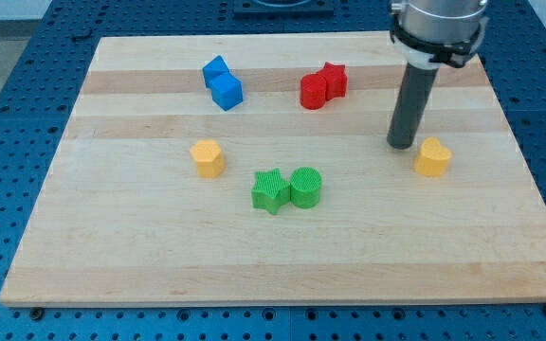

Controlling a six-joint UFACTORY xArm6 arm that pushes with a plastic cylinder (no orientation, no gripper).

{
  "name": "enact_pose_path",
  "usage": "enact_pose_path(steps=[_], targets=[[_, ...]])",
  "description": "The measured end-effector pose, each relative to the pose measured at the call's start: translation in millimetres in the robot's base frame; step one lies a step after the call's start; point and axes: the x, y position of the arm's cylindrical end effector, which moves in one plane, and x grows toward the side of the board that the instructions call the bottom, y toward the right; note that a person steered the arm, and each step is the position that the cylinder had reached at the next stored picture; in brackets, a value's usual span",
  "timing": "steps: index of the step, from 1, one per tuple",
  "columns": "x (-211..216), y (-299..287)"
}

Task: Slide the yellow heart towards the bottom right

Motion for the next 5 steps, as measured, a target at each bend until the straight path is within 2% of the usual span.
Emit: enact_pose_path(steps=[2,4,5], targets=[[27,34],[68,36],[67,38]])
